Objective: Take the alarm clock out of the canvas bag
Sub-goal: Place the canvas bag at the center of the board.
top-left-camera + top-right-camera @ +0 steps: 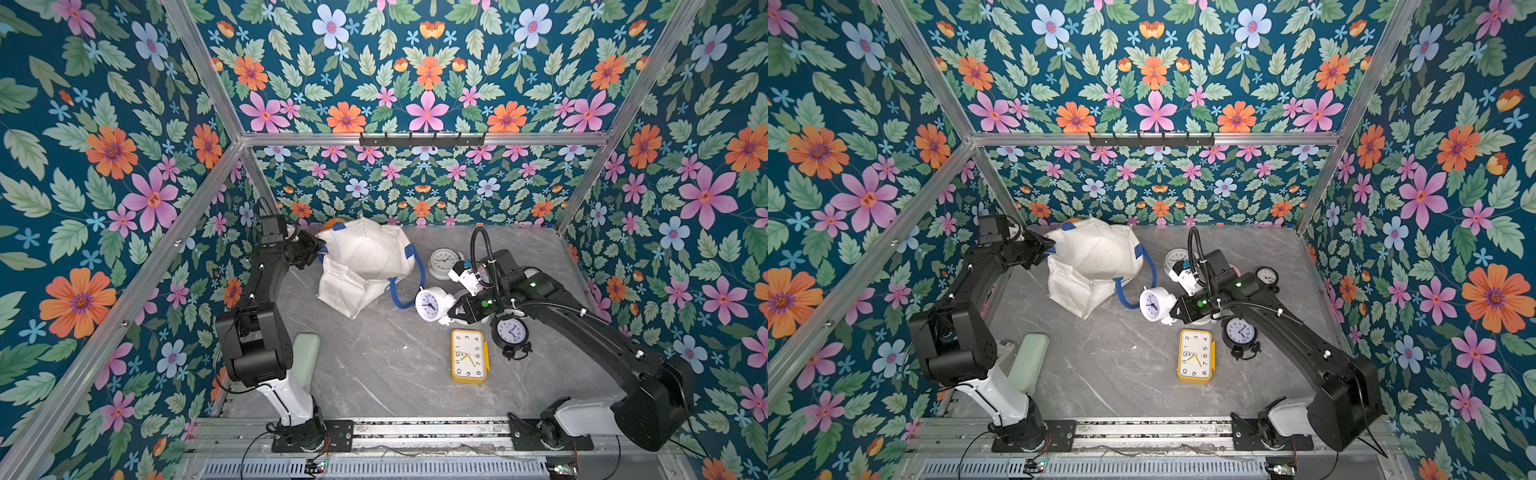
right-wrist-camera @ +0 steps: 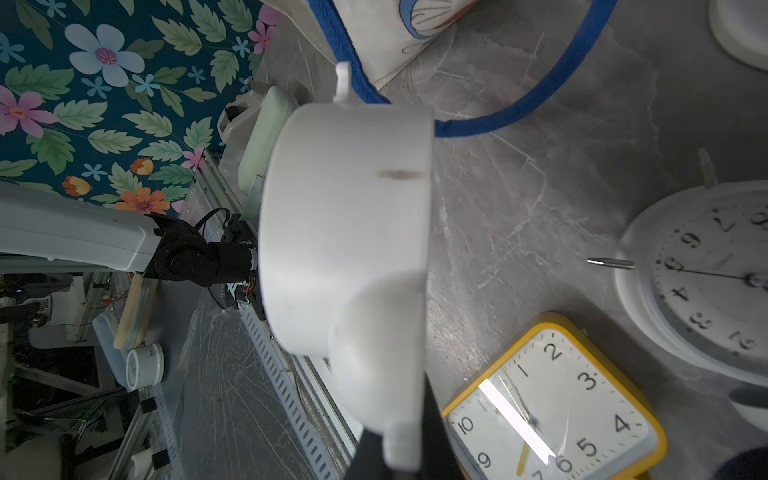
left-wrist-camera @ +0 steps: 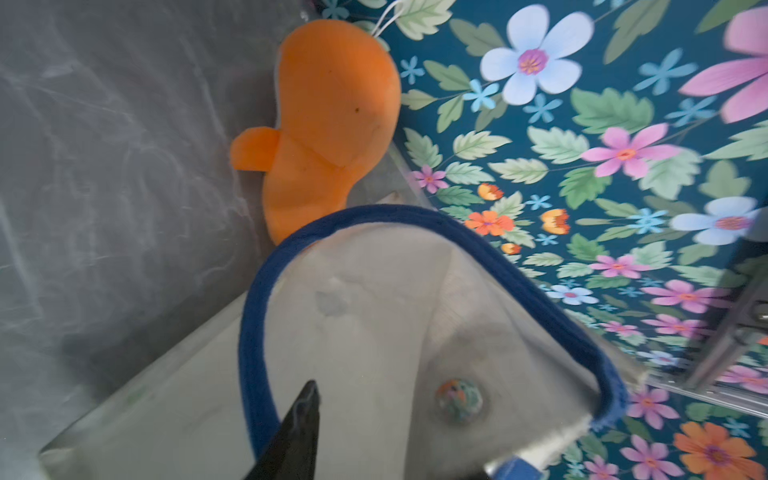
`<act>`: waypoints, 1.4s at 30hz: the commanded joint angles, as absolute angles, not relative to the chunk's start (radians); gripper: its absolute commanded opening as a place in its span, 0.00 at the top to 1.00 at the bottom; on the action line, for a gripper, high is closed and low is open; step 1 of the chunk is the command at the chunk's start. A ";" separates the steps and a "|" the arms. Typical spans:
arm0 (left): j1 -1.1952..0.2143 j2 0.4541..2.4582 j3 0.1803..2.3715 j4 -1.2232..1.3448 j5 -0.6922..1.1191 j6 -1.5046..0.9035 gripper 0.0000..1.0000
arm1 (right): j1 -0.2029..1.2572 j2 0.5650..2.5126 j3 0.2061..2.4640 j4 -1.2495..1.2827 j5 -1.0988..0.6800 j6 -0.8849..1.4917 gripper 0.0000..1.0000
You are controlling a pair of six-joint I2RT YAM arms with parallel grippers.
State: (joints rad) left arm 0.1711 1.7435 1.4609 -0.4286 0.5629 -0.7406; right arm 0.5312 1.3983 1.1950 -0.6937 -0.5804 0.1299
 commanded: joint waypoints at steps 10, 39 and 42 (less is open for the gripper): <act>0.199 1.740 1.476 -0.658 0.316 -0.595 0.60 | 0.532 1.708 1.302 -0.661 -0.817 0.169 1.00; 0.019 1.711 1.370 -0.538 0.461 -0.689 0.66 | 0.532 2.044 1.403 -0.700 -0.830 0.233 0.95; 0.012 1.727 1.360 -0.515 0.480 -0.703 0.66 | 0.529 2.051 1.405 -0.705 -0.825 0.233 0.91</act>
State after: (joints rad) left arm 0.0139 1.7157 1.3678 -0.5190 0.4587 -0.6827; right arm 0.5308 2.0449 1.3998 -0.6846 -0.8566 0.2314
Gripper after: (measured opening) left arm 0.337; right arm 0.084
